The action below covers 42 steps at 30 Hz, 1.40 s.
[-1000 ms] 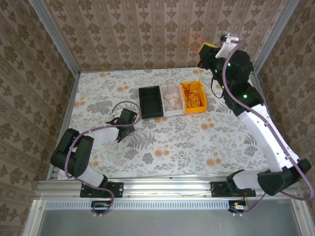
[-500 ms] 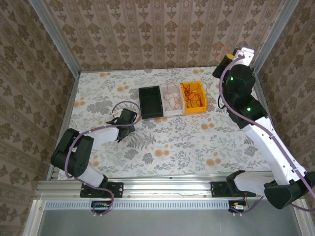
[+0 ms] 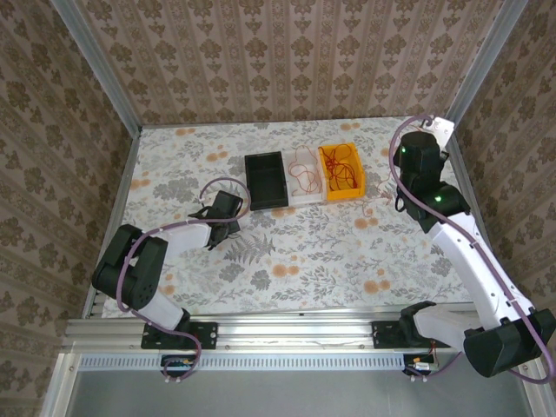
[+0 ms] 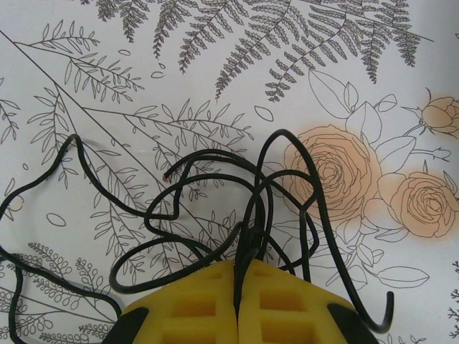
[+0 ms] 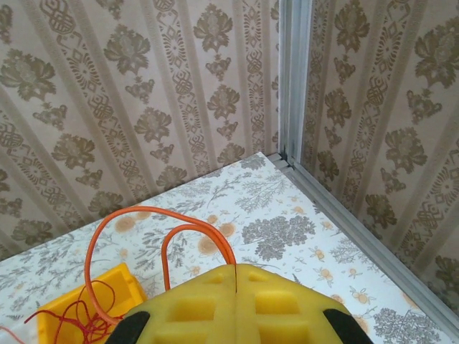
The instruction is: Untangle the cables
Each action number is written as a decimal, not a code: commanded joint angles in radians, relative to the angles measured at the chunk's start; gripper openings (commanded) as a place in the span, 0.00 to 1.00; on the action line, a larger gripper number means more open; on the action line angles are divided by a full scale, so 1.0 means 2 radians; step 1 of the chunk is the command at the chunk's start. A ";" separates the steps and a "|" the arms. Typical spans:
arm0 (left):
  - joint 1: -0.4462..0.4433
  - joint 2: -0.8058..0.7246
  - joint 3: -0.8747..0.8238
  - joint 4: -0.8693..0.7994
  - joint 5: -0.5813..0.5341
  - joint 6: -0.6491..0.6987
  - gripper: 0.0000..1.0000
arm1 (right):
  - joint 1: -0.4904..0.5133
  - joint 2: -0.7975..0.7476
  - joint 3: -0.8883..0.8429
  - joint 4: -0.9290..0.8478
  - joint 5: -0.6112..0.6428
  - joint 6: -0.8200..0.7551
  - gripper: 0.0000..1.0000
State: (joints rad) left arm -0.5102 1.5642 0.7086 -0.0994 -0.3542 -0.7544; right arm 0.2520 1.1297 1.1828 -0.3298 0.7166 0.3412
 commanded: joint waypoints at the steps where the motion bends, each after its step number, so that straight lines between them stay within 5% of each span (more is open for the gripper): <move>1: -0.003 0.005 0.010 0.004 0.004 0.011 0.00 | -0.003 -0.006 -0.004 -0.008 0.014 0.007 0.00; 7: -0.003 0.007 0.010 0.005 0.004 0.011 0.00 | -0.003 -0.038 0.013 0.007 -0.021 0.003 0.01; 19: -0.003 0.014 0.011 0.008 0.007 0.009 0.00 | 0.013 0.045 0.124 0.033 -0.295 0.067 0.02; 28: -0.003 0.007 0.005 0.008 0.001 0.005 0.00 | 0.029 0.204 0.237 0.071 -0.342 0.077 0.02; 42: -0.001 -0.004 -0.004 0.003 -0.013 -0.001 0.00 | 0.058 0.348 0.289 0.052 -0.289 0.044 0.02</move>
State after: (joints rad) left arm -0.5102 1.5772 0.7090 -0.0883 -0.3557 -0.7547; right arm 0.3580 1.8053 1.7237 -0.2123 0.0883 0.4633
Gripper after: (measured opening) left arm 0.044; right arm 0.042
